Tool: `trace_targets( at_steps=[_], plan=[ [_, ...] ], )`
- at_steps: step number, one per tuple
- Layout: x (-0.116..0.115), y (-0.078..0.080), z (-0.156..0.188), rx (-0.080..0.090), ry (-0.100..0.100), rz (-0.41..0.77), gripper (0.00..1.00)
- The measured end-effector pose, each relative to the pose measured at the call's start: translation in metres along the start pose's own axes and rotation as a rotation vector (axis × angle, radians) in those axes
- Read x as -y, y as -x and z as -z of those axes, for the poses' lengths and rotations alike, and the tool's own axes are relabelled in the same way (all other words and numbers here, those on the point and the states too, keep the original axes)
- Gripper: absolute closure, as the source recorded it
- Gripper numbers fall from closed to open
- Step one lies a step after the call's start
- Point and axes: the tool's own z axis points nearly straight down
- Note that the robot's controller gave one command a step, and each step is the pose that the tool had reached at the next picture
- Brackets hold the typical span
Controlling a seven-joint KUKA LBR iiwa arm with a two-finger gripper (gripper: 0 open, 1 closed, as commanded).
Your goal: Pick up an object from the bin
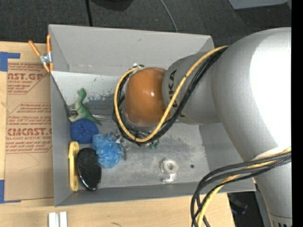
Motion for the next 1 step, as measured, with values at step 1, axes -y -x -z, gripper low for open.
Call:
trace_targets(
  at_steps=[1],
  plan=[
    [0.0,0.0,0.0,0.0,0.0,0.0,1.0]
  ],
)
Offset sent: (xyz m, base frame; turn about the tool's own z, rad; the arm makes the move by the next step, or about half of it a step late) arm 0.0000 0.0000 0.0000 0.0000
